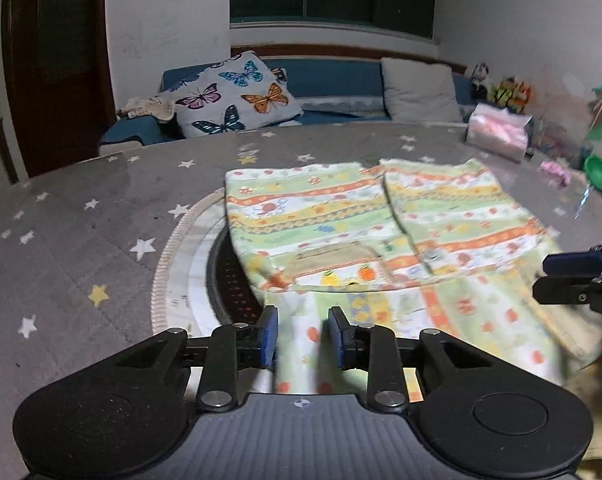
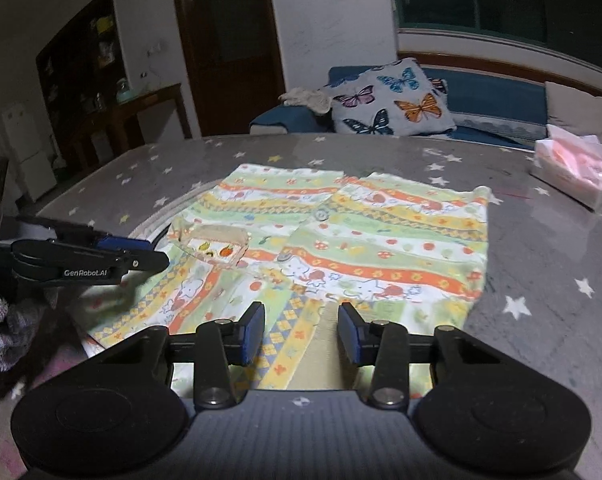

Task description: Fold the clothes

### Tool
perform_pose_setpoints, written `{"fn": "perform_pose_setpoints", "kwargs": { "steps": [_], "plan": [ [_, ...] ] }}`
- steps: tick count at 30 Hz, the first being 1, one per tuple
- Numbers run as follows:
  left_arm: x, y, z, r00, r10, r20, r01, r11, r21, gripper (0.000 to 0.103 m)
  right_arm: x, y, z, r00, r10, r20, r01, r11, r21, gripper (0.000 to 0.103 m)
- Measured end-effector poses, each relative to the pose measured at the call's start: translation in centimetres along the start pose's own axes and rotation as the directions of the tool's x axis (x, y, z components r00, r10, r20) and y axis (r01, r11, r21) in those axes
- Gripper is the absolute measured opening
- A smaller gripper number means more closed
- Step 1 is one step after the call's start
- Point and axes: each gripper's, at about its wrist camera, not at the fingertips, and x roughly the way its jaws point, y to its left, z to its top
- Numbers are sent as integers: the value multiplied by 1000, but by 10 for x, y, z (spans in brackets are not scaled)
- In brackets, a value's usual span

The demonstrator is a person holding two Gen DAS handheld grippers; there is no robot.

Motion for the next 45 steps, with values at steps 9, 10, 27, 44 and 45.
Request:
{"fn": "perform_pose_setpoints", "kwargs": {
  "steps": [9,10,27,44,45],
  "plan": [
    [-1,2,0,1000,18,5,-18,1000,24,31,10,3,4,998,-65,-25,64,996,-66,35],
    [-2,2,0,1000,17,9,-18,1000,25,31,8,2,4,997,-68,-24,66,996,-59,35],
    [3,-2,0,1000,12,6,-12,999,36,32,-15,-11,9,991,-128,50,126,991,35,6],
    [-32,-18,1,997,-57,54,50,991,127,32,-16,-6,1,998,-64,-4,64,998,-28,14],
    [-36,-22,-2,996,-71,51,62,987,150,32,-15,-3,-1,999,-45,-15,45,998,-42,16]
  ]
}}
